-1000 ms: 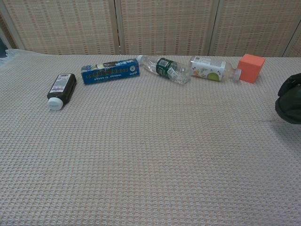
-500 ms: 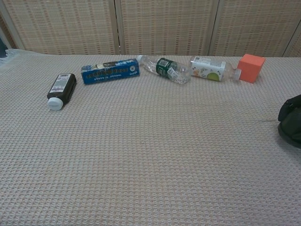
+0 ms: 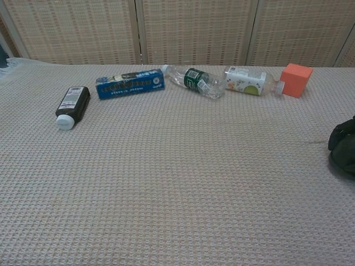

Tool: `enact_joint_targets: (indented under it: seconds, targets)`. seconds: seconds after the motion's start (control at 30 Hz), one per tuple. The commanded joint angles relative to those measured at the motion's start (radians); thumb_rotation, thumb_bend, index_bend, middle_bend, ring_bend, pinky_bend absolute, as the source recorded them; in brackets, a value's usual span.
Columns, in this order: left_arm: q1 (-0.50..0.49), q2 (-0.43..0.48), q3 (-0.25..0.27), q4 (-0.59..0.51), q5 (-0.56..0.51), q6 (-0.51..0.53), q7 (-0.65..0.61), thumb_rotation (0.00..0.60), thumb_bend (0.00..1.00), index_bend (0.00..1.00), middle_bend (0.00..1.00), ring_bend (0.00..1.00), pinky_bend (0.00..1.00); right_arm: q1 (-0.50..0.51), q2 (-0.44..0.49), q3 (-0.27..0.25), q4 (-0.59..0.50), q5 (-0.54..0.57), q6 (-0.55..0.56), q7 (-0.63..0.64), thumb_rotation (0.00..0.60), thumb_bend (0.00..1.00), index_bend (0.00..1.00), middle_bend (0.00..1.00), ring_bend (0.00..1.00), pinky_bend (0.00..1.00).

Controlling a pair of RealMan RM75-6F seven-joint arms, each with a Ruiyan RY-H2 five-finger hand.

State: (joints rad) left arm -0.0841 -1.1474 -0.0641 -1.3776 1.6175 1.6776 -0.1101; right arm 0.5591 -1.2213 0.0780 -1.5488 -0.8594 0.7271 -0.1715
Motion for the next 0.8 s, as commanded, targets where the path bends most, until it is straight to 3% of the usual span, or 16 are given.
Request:
enact_joint_targets:
  seconds: [0.03, 0.57, 0.8]
  targets:
    - [0.0, 0.0, 0.0, 0.0, 0.001, 0.0, 0.001, 0.6, 0.62, 0.61, 0.45, 0.37, 0.68, 0.011, 0.012, -0.008, -0.001, 0.012, -0.026, 0.006, 0.6, 0.38, 0.46, 0.43, 0.42, 0.63]
    - [0.0, 0.001, -0.001, 0.0, -0.003, -0.002, -0.003, 0.6, 0.62, 0.61, 0.46, 0.37, 0.68, 0.055, 0.035, -0.049, 0.009, 0.025, -0.105, 0.016, 0.6, 0.28, 0.23, 0.25, 0.19, 0.43]
    - [0.0, 0.001, -0.001, 0.0, -0.003, -0.002, -0.004, 0.6, 0.62, 0.61, 0.46, 0.37, 0.68, 0.064, 0.052, -0.058, 0.006, 0.005, -0.127, 0.038, 0.6, 0.23, 0.01, 0.02, 0.0, 0.19]
